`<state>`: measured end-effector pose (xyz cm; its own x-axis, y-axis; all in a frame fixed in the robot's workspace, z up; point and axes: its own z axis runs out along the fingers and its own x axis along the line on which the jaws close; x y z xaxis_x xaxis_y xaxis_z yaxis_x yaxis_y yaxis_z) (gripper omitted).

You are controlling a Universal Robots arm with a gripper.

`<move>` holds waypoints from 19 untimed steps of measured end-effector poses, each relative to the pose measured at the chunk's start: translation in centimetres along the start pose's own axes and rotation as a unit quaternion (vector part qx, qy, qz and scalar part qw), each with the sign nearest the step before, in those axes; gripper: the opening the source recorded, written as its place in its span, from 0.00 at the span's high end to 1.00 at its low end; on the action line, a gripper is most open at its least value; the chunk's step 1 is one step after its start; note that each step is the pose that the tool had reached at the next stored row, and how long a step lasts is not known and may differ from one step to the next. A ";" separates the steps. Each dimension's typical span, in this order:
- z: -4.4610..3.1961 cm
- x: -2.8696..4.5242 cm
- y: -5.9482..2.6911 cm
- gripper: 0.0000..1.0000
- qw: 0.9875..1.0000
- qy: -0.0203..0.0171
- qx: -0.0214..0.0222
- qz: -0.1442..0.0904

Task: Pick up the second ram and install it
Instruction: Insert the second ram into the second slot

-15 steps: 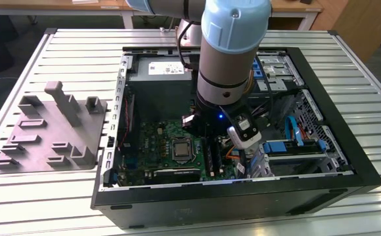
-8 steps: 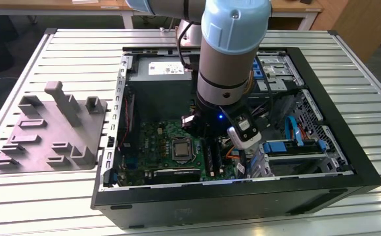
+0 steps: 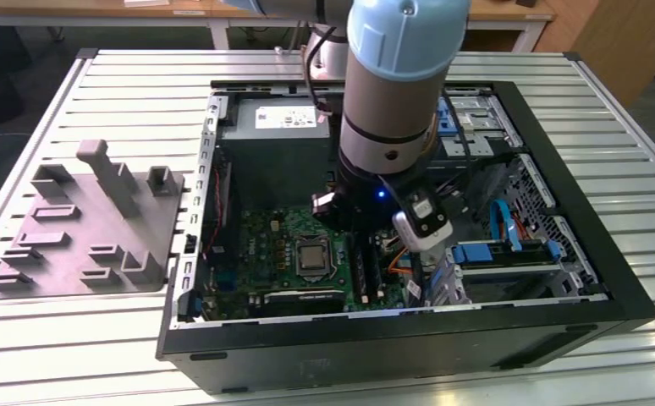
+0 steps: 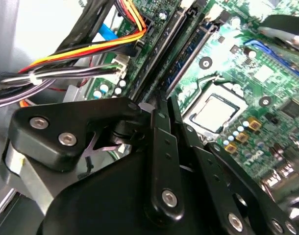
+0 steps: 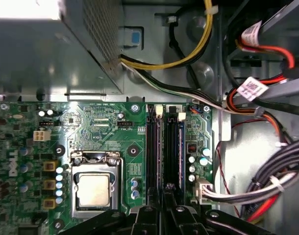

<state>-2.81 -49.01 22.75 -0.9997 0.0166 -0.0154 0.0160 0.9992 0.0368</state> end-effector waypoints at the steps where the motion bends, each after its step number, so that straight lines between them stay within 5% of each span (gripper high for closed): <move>1: -0.36 -0.01 0.02 0.82 1.000 0.000 0.000 0.000; 4: -1.04 -0.02 0.04 0.82 1.000 0.000 0.000 0.000; 16: -1.17 -0.02 0.04 0.82 1.000 0.000 0.000 0.000; 19: -1.20 -0.02 0.04 0.89 1.000 0.000 0.000 0.000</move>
<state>-2.81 -49.01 23.95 -0.9997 0.0166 -0.0154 0.0160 0.9992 0.0368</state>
